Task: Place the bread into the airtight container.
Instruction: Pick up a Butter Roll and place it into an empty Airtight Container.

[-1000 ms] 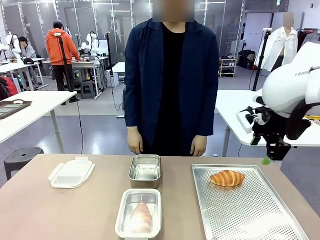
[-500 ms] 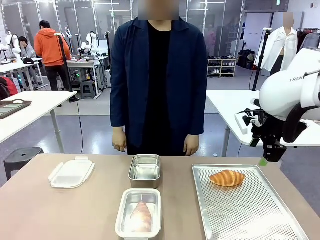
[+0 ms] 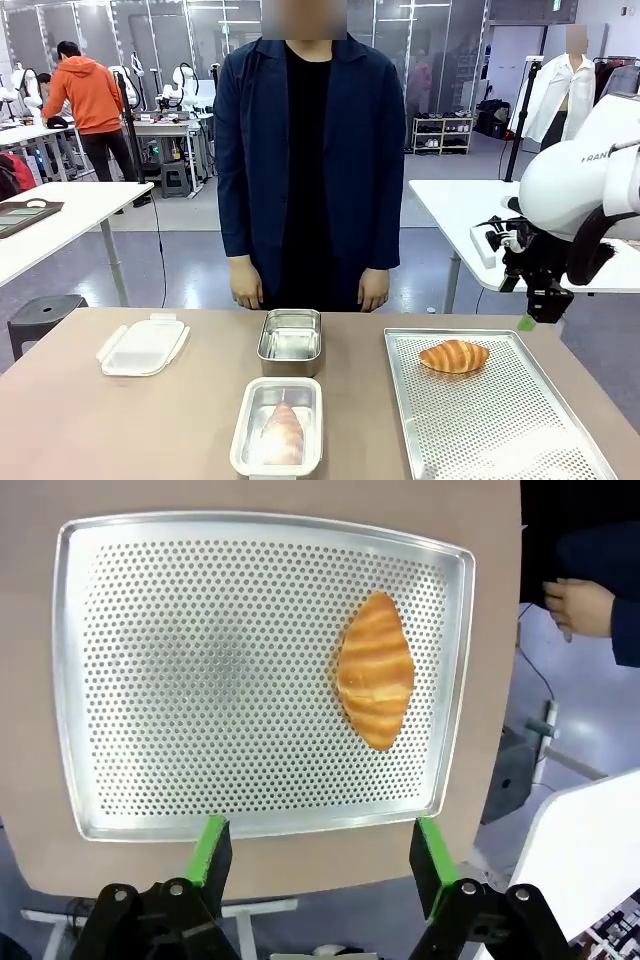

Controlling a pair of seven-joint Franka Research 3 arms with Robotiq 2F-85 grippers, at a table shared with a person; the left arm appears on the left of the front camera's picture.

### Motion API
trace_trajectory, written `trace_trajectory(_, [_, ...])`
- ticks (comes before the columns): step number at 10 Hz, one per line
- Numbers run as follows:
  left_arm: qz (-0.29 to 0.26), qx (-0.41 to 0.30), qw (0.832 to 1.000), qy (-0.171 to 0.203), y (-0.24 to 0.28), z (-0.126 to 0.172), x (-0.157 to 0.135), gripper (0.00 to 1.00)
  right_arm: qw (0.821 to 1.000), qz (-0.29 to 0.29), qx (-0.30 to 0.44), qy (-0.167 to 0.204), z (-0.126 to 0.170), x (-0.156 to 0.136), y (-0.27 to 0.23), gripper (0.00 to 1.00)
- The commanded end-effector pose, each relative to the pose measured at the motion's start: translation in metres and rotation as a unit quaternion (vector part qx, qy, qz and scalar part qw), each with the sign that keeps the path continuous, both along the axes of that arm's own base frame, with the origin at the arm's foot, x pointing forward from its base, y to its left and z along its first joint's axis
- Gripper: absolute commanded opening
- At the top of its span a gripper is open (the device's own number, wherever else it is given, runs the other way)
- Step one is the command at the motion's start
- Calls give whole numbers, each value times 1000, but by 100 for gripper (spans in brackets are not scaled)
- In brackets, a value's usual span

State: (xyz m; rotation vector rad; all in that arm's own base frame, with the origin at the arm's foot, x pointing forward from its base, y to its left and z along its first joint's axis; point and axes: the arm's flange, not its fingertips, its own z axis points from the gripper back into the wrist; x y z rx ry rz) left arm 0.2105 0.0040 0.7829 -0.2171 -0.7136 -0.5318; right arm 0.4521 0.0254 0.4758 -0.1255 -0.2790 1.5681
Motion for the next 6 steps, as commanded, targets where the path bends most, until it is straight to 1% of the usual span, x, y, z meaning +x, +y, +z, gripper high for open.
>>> trace_trajectory(1, [-13, -3, 1000, -1, -1, 1, 0, 100, 999, 19, -32, -3, -27, 25, 22, 90])
trace_trajectory(2, [-13, -3, 1000, -1, -1, 1, 0, 100, 999, 17, -46, 10, -39, 33, 25, 90])
trace_trajectory(4, [-13, -3, 1000, -1, -1, 1, 0, 100, 999, 19, -20, 32, -56, 48, 28, 90])
trace_trajectory(5, [-13, -3, 1000, -1, -1, 1, 0, 100, 999, 16, -28, 35, -66, 55, 34, 90])
trace_trajectory(6, [-13, -3, 1000, -1, -1, 1, 0, 100, 998, -13, -45, 32, -78, 65, 41, 90])
